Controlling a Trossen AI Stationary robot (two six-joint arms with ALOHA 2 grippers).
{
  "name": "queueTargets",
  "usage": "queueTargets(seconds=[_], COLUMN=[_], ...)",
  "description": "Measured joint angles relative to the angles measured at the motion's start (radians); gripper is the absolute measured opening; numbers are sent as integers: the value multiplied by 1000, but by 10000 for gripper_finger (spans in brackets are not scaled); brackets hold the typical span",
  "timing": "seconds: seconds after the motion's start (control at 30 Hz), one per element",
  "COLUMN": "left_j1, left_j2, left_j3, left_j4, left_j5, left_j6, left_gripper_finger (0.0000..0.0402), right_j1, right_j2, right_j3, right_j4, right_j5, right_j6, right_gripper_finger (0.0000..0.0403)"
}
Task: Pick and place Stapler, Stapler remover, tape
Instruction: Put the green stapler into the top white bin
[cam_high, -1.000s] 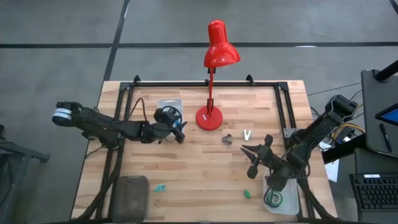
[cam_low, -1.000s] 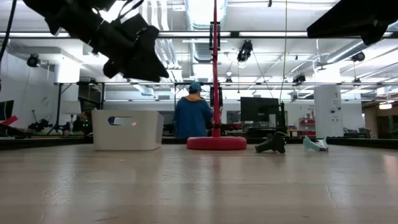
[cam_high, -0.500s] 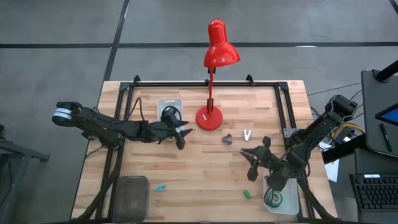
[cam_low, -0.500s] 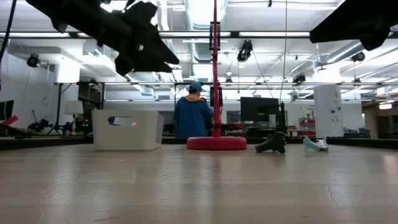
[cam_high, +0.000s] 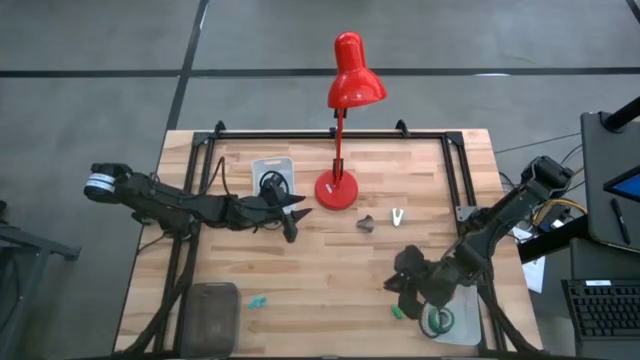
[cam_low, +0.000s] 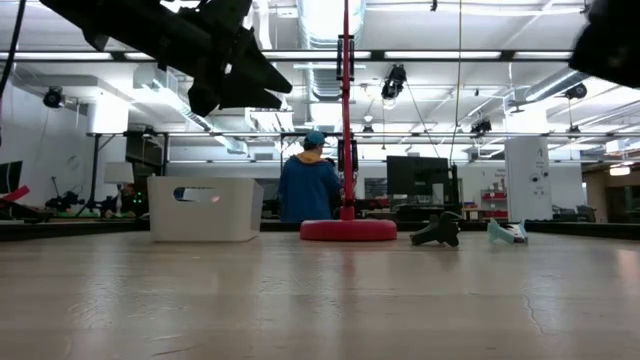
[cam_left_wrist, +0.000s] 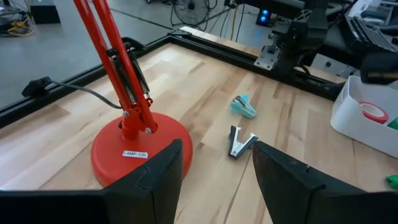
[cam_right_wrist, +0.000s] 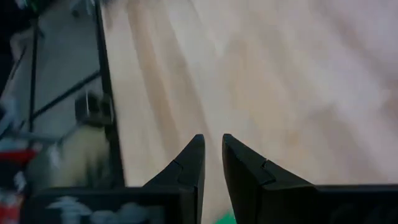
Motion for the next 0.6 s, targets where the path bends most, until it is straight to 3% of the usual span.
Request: queueTargets(seconds=[0.13, 0.37, 0.6], left_j1=[-1, -1, -1], left_j2=[0, 0, 0], left_j3=[0, -1, -1], left_j4=[0, 1, 1], left_j5=[0, 0, 0], left_j6=[-3, -5, -14], left_gripper_finger=[195, 195, 195], right_j1=[-7, -28, -74], right_j2=[55, 169, 234], right_j3=[2, 12, 18], right_j4=[-1, -5, -3], right_j5=[-153, -419, -592], right_j6=[101, 209, 260], right_gripper_finger=[71, 142, 200])
